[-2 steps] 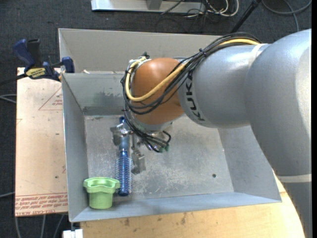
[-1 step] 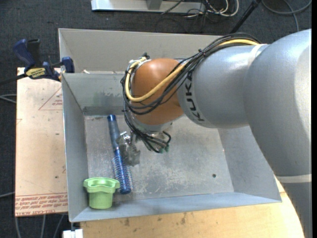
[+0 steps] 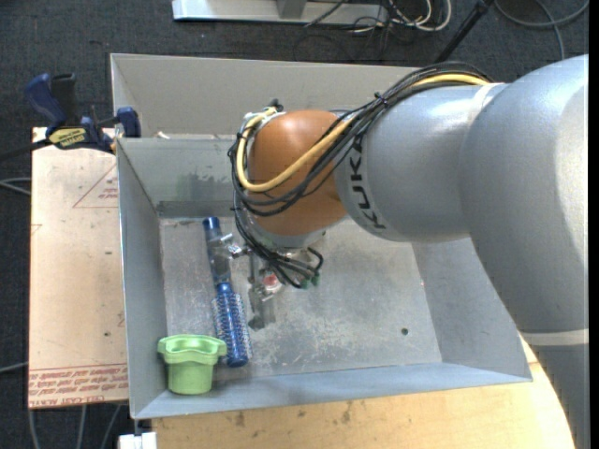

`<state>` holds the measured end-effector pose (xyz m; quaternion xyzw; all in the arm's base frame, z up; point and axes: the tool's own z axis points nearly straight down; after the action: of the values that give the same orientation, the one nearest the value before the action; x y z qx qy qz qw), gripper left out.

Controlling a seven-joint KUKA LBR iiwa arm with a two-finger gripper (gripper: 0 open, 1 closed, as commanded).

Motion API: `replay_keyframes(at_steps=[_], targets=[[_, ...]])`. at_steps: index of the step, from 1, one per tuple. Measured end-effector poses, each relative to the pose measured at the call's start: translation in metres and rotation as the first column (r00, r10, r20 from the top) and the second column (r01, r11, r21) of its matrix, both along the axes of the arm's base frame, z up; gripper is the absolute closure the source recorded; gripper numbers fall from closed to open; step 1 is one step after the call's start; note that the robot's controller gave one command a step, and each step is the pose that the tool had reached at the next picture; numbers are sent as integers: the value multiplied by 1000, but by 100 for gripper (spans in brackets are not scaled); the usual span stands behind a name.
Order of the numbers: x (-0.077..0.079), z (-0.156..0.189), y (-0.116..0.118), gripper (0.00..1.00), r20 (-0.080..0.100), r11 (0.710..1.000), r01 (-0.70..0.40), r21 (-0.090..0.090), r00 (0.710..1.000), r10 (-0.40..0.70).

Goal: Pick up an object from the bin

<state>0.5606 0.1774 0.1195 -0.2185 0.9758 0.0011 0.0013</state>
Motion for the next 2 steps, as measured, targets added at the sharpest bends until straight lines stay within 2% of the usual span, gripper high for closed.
replay_keyframes(at_steps=[1,2], targets=[[-28,-51,12,0,-4,980,-200,-1,980,200],[-27,-50,11,100,-3,980,-198,-1,980,198]])
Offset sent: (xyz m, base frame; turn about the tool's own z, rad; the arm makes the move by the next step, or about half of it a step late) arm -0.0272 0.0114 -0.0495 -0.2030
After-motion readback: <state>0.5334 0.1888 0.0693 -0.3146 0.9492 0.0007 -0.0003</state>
